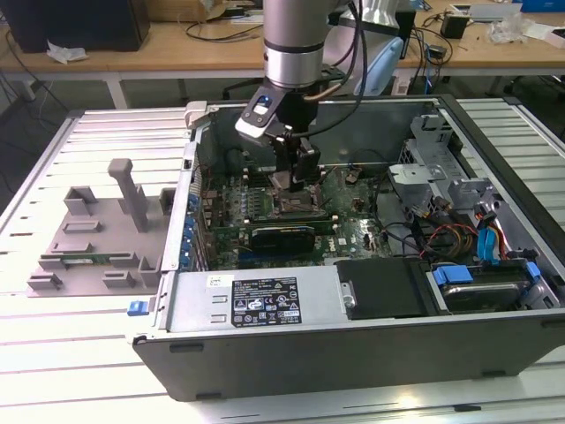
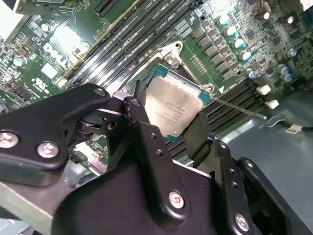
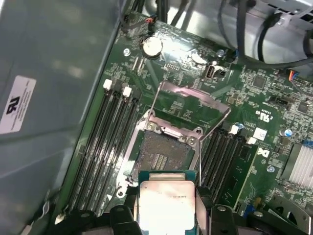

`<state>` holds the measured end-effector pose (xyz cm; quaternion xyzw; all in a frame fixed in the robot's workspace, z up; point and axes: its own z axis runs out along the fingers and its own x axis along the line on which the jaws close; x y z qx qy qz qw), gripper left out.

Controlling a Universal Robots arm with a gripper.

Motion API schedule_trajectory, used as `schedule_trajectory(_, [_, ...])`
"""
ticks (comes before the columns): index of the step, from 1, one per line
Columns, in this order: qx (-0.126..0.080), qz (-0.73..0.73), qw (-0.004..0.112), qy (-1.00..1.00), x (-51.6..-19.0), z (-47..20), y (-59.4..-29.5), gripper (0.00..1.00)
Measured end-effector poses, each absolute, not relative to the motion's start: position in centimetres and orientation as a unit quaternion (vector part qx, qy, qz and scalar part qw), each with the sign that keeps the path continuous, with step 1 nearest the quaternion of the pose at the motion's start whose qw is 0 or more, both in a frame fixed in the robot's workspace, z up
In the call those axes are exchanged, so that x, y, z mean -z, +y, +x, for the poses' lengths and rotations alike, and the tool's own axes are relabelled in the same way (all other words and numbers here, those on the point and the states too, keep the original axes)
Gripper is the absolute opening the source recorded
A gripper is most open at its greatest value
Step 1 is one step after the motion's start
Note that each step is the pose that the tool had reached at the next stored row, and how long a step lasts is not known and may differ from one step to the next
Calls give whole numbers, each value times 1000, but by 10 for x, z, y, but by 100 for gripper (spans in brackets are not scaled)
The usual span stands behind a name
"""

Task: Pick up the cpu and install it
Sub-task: 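Place the cpu into insertion slot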

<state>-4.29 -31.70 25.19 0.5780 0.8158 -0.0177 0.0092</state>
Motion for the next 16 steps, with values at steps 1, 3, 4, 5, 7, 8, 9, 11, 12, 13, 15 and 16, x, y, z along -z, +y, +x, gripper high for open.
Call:
schedule_trajectory(1, [16, 582, 12, 813, -252, -43, -317, 55])
schedule_trajectory(3, [12, 588, 18, 808, -252, -43, -317, 55])
schedule_trajectory(4, [9, 592, 21, 805, -252, -43, -317, 55])
schedule_trajectory(5, [7, 596, 25, 802, -252, -43, -317, 55])
schedule_trajectory(7, [5, 613, 27, 789, -251, -43, -317, 55])
schedule_trajectory(8, [6, 622, 27, 782, -251, -43, -317, 55])
schedule_trajectory(9, [6, 629, 27, 777, -250, -43, -317, 55])
schedule_trajectory(11, [7, 655, 27, 755, -249, -43, -317, 55])
schedule_trajectory(12, [7, 661, 27, 749, -249, -43, -317, 55])
schedule_trajectory(13, [7, 668, 27, 744, -249, -43, -317, 55])
schedule_trajectory(15, [8, 690, 27, 723, -247, -43, -317, 55])
schedule_trajectory(16, [8, 696, 26, 717, -247, -43, -317, 55])
